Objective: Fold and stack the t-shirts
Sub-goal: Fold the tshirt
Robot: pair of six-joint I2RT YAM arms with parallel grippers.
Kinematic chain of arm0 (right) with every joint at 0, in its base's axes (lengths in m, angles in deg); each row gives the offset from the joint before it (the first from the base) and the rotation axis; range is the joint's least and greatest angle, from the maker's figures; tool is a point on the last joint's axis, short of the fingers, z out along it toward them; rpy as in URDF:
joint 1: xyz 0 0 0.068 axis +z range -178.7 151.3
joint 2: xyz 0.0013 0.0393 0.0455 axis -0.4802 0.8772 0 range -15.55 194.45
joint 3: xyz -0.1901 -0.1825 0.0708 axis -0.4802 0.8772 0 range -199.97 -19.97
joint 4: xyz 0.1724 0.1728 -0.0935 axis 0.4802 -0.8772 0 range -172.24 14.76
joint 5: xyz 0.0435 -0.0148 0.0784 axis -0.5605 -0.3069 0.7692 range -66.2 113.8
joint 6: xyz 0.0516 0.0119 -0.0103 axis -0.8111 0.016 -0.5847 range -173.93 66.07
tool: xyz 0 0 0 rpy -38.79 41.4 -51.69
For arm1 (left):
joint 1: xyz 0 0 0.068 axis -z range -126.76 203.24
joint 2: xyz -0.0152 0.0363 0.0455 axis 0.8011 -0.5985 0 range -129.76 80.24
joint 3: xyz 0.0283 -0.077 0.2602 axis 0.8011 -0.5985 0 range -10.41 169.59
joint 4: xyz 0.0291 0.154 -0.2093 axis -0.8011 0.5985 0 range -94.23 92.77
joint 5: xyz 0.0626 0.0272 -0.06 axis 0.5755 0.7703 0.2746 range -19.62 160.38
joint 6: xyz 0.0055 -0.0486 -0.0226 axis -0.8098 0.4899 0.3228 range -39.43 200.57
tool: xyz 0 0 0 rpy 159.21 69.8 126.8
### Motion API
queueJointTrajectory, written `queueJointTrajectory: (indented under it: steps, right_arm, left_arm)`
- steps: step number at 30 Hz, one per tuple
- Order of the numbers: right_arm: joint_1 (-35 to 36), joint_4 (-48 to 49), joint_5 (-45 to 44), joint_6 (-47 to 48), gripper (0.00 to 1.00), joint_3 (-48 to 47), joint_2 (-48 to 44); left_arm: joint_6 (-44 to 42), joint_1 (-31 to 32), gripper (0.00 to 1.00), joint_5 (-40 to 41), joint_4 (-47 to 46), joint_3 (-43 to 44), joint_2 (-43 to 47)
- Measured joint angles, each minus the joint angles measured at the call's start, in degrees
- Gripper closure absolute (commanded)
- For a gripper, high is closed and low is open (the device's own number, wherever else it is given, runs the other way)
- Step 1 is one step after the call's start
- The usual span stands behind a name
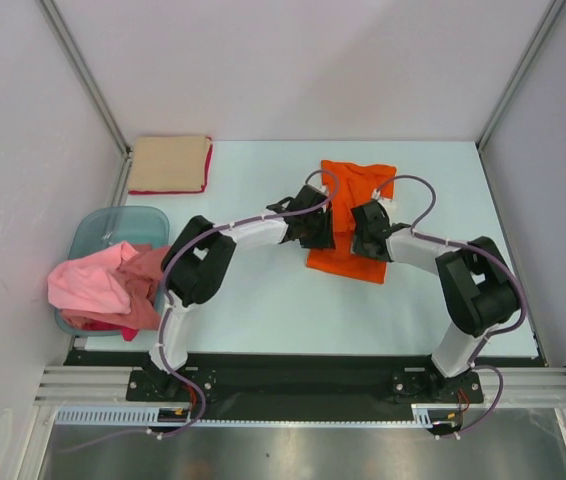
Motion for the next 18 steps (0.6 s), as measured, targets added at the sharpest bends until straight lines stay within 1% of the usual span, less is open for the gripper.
queueJointTrajectory:
  steps: [6,10,13,18]
  right_arm:
    - [-0.76,1.77,-2.67,1.20,0.44,-4.59,4.72]
    - [-3.15,1.81,-2.78,2.82,0.44,-9.81,8.83]
    - [-5.84,2.19,-2.43,4.66,0.44,-14.95,12.28]
    - [-10.23,-0.63,-1.11,7.76,0.40,-28.50,17.55]
  left_arm:
    - [0.57,-0.85,0.55,0.44,-1.14,4.92,-2.84]
    - [0.87,-1.09,0.55,1.68,-1.60,5.29,-2.86]
    - [0.85,-1.33,0.54,2.78,-1.49,5.29,-2.62]
    - [0.85,-1.62,0.53,3.10,-1.18,4.59,0.37]
